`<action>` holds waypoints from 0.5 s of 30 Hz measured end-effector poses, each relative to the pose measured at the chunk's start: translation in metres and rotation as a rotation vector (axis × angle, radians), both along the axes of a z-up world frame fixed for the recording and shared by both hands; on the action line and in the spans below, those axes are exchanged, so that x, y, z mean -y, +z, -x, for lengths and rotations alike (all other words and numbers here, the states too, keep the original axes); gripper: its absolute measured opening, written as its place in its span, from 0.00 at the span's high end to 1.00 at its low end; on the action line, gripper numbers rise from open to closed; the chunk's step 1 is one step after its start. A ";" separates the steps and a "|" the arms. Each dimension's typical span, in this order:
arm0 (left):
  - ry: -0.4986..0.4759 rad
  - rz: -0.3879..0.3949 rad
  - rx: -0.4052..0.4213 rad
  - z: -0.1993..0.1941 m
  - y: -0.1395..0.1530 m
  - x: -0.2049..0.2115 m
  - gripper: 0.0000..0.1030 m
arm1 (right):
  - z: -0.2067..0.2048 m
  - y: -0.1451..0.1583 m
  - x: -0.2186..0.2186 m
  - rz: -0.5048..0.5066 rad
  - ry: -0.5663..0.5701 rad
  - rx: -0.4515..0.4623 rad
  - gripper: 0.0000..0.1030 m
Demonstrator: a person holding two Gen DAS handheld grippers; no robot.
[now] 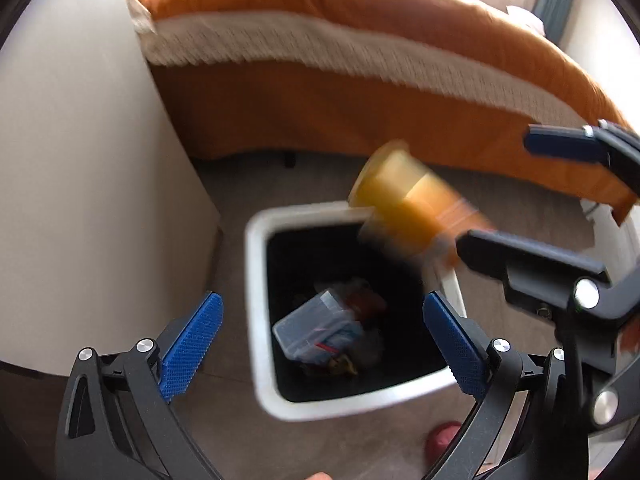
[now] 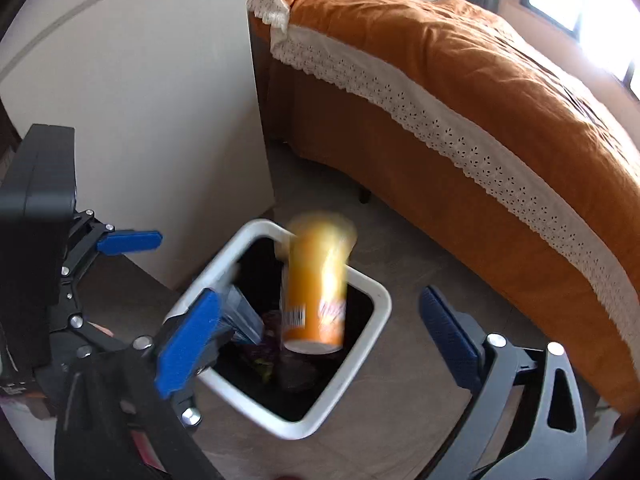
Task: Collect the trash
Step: 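Carry the juice cup and plastic box toward the wastebasket with both tools, then open both tools over the wastebasket to drop the cup and box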
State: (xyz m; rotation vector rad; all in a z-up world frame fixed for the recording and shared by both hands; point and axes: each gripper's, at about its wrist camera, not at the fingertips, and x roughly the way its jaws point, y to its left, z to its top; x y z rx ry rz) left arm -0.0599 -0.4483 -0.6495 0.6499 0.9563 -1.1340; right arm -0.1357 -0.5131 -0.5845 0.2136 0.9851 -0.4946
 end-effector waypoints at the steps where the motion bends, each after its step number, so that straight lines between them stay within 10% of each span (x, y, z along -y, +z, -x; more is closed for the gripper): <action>1: 0.009 0.000 -0.001 -0.001 -0.006 0.000 0.04 | -0.001 -0.008 0.000 0.013 0.014 -0.018 0.04; 15: 0.027 0.004 -0.009 -0.003 0.026 -0.020 0.04 | 0.011 0.020 -0.009 0.021 0.007 -0.030 0.04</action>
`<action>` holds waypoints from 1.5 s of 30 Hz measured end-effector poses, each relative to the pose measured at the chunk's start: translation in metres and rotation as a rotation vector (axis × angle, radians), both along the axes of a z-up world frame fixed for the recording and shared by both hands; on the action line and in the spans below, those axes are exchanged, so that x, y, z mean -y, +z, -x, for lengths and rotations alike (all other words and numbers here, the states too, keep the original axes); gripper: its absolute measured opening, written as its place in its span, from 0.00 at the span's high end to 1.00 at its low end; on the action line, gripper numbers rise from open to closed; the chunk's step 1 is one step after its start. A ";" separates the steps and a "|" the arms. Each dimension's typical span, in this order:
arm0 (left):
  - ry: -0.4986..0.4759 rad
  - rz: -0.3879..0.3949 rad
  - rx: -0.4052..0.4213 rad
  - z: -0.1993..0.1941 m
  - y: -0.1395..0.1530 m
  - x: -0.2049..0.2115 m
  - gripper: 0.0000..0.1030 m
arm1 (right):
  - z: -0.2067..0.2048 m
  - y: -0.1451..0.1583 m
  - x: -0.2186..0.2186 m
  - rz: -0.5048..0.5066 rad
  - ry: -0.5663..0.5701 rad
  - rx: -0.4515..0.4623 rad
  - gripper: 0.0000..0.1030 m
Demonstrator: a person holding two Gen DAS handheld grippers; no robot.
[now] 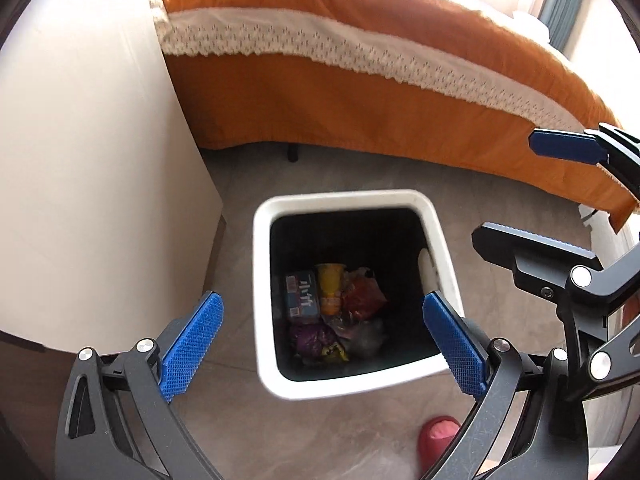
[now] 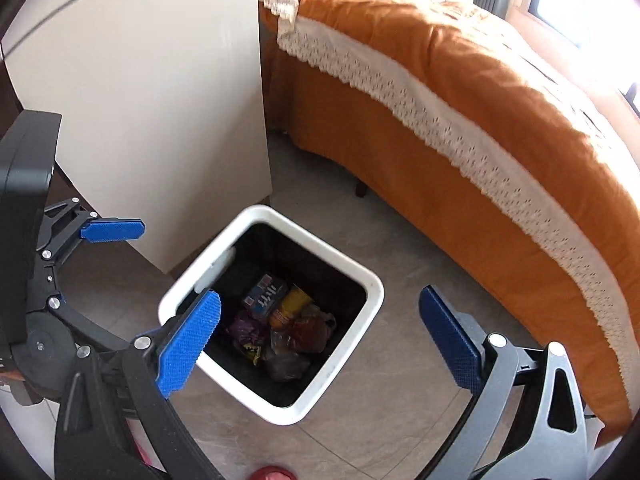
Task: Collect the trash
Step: 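Open both tools over the wastebasket to drop the cup and box, then move both open tools back to the desk toward the crumpled wrappers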
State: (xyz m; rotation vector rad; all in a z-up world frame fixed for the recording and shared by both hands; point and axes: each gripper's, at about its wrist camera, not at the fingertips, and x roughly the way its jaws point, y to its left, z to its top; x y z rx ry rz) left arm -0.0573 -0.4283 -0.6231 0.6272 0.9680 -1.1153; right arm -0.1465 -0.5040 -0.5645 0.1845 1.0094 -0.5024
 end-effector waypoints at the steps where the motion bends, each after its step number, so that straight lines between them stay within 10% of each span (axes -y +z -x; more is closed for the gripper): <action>1: 0.000 0.005 0.004 0.000 0.009 -0.001 0.04 | -0.001 0.008 0.000 0.009 -0.006 0.006 0.04; 19: 0.061 0.139 0.101 -0.014 0.246 -0.063 0.04 | -0.013 0.233 -0.059 0.074 -0.026 0.189 0.04; 35: 0.273 0.268 0.233 -0.065 0.445 -0.218 0.05 | -0.091 0.421 -0.179 0.181 0.195 0.393 0.04; 45: 0.479 0.307 0.346 -0.140 0.525 -0.343 0.05 | -0.171 0.484 -0.276 0.175 0.287 0.510 0.04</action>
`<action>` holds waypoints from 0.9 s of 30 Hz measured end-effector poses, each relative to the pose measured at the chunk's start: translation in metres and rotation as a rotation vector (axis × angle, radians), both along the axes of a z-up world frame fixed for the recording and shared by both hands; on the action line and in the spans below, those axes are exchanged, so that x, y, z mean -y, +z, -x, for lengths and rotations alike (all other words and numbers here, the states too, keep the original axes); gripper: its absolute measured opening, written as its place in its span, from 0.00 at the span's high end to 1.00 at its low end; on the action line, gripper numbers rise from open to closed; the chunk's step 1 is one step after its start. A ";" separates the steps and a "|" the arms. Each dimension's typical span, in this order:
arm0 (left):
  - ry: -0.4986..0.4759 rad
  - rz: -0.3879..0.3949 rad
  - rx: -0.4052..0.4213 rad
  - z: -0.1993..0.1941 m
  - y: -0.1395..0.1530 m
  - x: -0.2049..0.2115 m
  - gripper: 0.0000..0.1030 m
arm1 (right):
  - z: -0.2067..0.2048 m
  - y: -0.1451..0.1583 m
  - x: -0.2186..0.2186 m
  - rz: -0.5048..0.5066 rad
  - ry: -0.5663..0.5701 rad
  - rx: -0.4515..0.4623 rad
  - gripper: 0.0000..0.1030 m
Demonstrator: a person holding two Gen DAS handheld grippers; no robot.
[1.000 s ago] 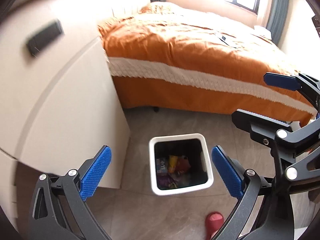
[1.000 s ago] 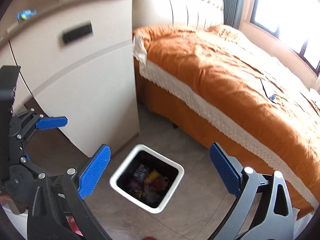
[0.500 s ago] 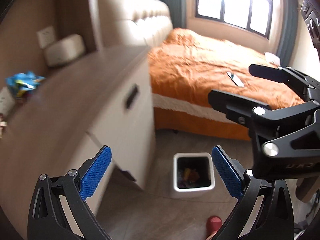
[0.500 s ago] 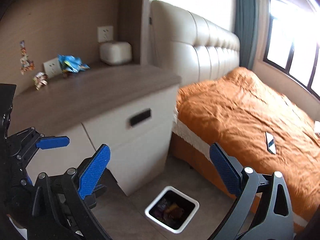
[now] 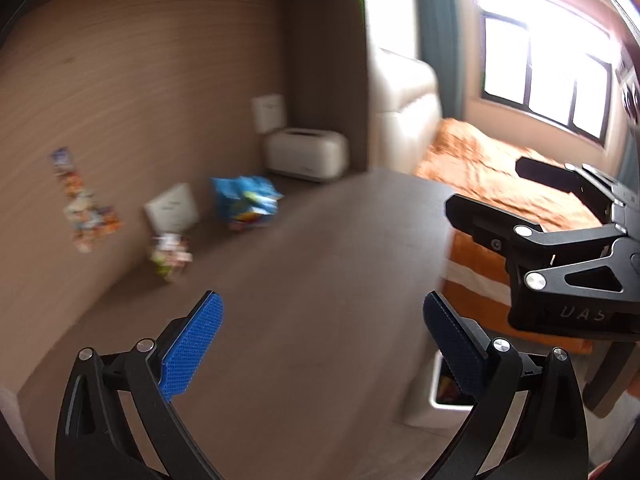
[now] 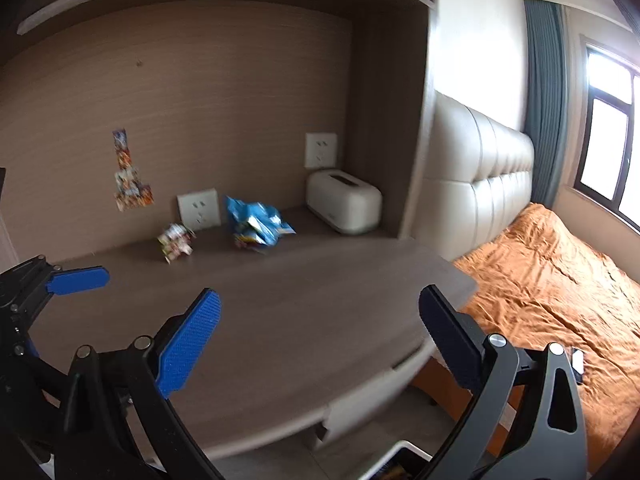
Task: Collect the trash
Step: 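Move both open tools back to the desk toward the crumpled wrappers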
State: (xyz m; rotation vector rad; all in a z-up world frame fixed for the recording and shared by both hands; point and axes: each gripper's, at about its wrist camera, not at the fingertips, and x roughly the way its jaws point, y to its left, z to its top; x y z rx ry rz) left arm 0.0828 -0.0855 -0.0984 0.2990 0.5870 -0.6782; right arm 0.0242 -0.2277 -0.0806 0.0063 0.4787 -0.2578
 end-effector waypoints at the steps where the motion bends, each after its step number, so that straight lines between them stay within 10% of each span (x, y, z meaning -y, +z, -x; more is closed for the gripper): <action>1: 0.021 -0.004 0.010 -0.009 0.006 -0.013 0.05 | -0.007 0.003 -0.007 -0.003 0.003 0.013 0.04; 10: 0.218 0.019 0.030 -0.079 0.017 -0.075 0.05 | -0.077 0.010 -0.051 0.009 0.099 0.016 0.04; 27: 0.350 -0.051 -0.067 -0.201 -0.042 -0.037 0.05 | -0.232 -0.041 -0.020 -0.044 0.219 -0.067 0.04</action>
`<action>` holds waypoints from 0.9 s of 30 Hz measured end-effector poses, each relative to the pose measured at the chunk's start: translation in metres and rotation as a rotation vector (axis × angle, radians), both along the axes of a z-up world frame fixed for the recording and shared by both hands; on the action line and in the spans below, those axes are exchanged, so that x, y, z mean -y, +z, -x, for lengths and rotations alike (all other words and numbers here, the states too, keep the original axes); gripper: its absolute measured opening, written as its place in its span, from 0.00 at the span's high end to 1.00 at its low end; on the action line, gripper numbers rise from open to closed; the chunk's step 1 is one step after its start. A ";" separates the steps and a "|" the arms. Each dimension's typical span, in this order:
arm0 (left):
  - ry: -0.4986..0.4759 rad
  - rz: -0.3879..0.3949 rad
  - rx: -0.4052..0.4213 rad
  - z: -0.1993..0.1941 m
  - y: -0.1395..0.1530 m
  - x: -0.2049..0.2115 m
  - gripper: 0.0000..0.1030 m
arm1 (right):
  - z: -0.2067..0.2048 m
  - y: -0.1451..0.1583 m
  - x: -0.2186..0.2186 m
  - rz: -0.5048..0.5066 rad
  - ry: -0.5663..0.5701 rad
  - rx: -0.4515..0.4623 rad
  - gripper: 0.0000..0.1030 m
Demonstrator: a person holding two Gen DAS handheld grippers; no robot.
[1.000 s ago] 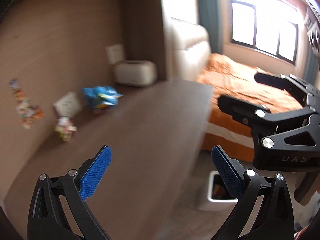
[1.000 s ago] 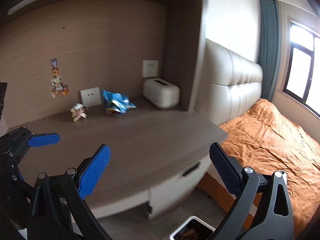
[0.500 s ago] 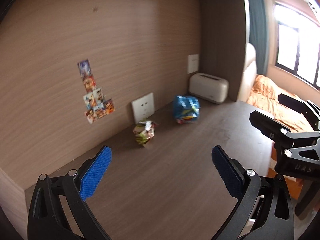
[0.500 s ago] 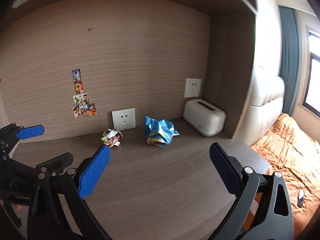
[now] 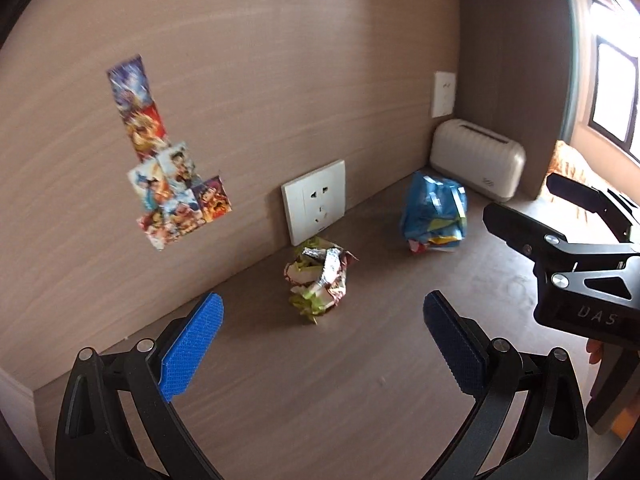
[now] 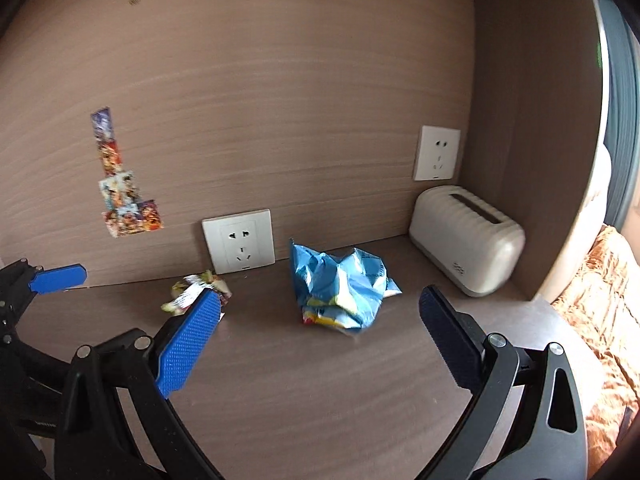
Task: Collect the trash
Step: 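Move both open tools back to the desk toward the crumpled wrappers, then grasp the blue crumpled bag with the right tool while the left tool grasps the green-white wrapper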
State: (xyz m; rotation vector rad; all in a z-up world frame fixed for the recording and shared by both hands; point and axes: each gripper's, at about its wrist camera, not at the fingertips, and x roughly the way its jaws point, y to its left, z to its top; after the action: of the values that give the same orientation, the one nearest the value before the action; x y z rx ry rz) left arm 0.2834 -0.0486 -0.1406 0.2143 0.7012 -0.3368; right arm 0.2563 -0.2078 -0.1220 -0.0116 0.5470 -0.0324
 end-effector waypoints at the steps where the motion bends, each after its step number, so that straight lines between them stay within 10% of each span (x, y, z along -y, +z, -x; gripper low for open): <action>1: 0.007 0.000 -0.006 -0.007 -0.003 0.002 0.05 | -0.005 -0.002 0.001 -0.001 0.004 -0.004 0.04; 18: 0.006 -0.049 -0.062 -0.100 -0.053 0.035 0.05 | -0.098 -0.055 0.016 0.057 -0.036 -0.129 0.04; 20: 0.001 -0.055 -0.071 -0.106 -0.060 0.038 0.05 | -0.104 -0.061 0.017 0.069 -0.043 -0.137 0.16; 21: -0.013 -0.039 -0.092 -0.110 -0.063 0.039 0.11 | -0.107 -0.064 0.017 0.070 -0.032 -0.147 0.44; 23: 0.003 -0.037 -0.126 -0.117 -0.071 0.040 0.45 | -0.110 -0.068 0.016 0.103 -0.033 -0.154 0.52; 27: -0.007 -0.049 -0.098 -0.117 -0.071 0.045 0.56 | -0.112 -0.070 0.019 0.097 -0.014 -0.166 0.62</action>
State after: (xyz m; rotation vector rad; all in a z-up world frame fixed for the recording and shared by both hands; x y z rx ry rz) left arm 0.4003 -0.0938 -0.2115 0.2487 0.8058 -0.3388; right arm 0.3678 -0.2270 -0.1922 -0.1054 0.7107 -0.0725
